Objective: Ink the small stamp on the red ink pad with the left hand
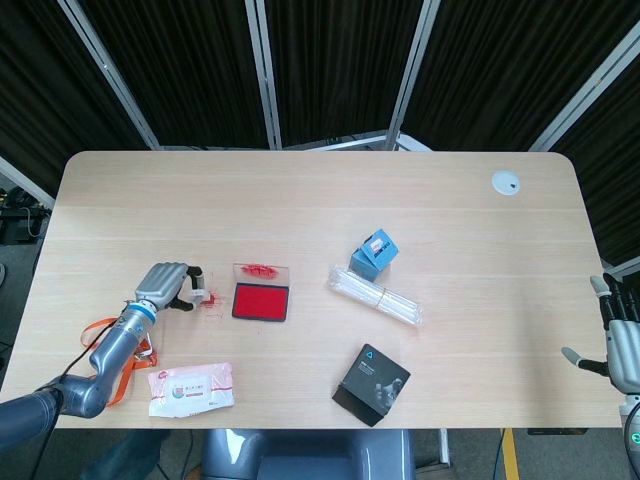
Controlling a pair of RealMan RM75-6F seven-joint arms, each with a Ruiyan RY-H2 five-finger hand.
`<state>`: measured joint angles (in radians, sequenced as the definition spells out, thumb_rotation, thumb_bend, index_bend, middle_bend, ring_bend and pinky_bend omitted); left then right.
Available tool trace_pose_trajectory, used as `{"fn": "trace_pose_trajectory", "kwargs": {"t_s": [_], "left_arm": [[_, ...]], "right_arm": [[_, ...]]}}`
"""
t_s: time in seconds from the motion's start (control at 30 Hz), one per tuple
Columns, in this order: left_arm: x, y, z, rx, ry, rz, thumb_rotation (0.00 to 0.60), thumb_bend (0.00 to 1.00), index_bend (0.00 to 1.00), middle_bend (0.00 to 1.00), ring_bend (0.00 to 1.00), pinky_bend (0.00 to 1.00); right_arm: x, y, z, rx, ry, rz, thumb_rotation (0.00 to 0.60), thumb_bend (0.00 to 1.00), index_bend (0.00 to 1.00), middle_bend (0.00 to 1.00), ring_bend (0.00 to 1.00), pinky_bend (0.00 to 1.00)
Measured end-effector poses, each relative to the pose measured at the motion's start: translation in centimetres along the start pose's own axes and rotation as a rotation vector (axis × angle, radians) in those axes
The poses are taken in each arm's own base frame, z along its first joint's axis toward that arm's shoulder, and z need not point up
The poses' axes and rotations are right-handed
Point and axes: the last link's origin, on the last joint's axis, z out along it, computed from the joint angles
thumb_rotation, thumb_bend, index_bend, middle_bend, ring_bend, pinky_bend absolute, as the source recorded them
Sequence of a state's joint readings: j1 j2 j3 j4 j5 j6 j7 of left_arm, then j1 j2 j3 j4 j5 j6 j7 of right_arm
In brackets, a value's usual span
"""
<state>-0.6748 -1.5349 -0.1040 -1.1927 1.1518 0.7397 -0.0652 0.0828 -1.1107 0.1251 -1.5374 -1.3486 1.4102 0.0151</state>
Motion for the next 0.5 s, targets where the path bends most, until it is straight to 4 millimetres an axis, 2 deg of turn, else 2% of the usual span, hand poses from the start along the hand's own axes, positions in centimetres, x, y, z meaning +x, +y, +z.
{"fn": "trace_pose_trajectory", "kwargs": {"t_s": [0.33, 0.5], "left_arm": [[-0.03, -0.08, -0.04, -0.003, -0.002, 0.012, 0.6, 0.18, 0.35, 0.25, 0.71, 0.73], [0.18, -0.02, -0.33, -0.012, 0.007, 0.012, 0.6, 0.12, 0.26, 0.11, 0.7, 0.72]], "right_arm": [[-0.02, 0.02, 0.01, -0.001, 0.0, 0.001, 0.6, 0.0, 0.0, 0.0, 0.0, 0.0], [0.0, -0.01, -0.02, -0.001, 0.0, 0.002, 0.6, 0.0, 0.0, 0.0, 0.0, 0.0]]}}
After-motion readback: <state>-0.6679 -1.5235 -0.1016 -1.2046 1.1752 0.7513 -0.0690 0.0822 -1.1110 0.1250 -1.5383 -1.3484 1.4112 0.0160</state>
